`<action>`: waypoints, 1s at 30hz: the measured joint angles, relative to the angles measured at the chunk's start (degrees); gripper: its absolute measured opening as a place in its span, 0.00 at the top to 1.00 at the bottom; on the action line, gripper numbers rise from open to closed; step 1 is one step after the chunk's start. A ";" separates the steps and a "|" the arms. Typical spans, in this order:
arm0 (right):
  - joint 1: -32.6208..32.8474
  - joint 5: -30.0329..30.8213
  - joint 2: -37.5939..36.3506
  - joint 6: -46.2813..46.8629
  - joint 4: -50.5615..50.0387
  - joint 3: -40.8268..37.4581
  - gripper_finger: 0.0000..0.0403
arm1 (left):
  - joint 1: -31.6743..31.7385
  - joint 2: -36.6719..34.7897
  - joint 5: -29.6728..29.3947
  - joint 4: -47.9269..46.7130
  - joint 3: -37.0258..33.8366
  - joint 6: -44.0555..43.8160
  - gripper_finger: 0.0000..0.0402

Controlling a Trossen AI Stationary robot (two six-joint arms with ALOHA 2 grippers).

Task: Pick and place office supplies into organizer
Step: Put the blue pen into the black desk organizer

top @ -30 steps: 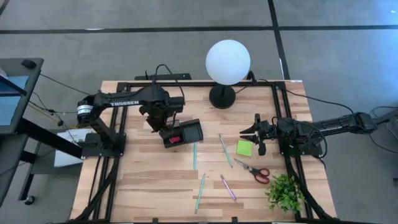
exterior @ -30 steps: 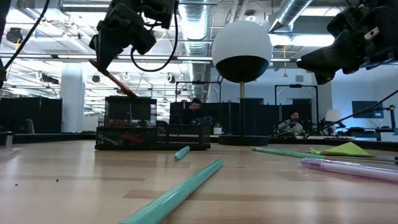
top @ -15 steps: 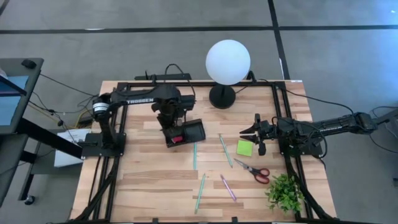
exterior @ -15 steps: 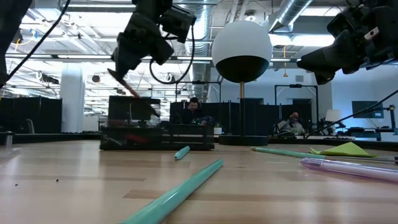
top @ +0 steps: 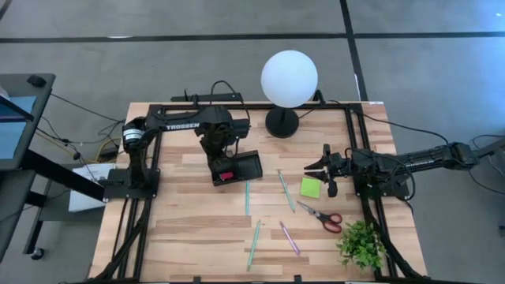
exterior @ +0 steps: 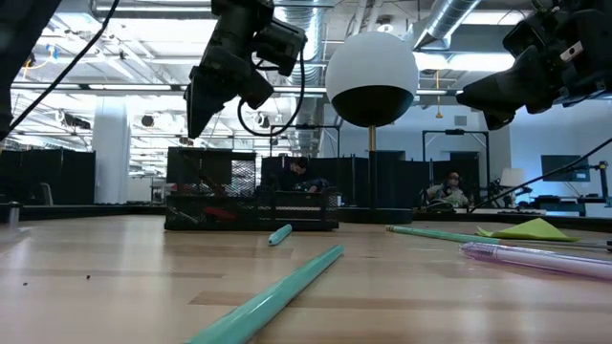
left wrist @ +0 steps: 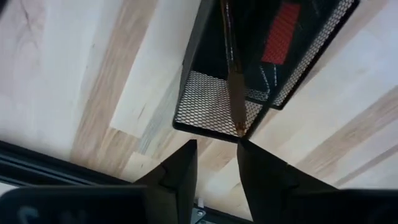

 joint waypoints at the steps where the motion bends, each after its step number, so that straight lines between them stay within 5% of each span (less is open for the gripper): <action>1: 0.00 0.01 0.01 0.02 0.01 0.00 0.81 | 0.05 0.00 -0.15 0.04 -0.01 -0.01 0.72; 9: 0.00 0.00 0.00 -0.01 0.02 0.00 0.81 | -0.70 0.00 0.03 -0.07 0.64 -0.52 0.72; 15: 0.00 0.02 0.02 0.08 0.69 0.00 0.81 | -5.05 -0.01 -3.82 0.02 9.93 3.24 0.72; 23: 0.93 -0.40 0.00 0.30 7.01 0.00 0.81 | -14.54 -6.69 -31.12 0.17 18.44 -3.15 0.72; 30: 0.59 -0.31 0.02 -0.11 6.56 0.00 0.81 | -30.69 -19.62 -53.43 0.61 6.32 -35.13 0.72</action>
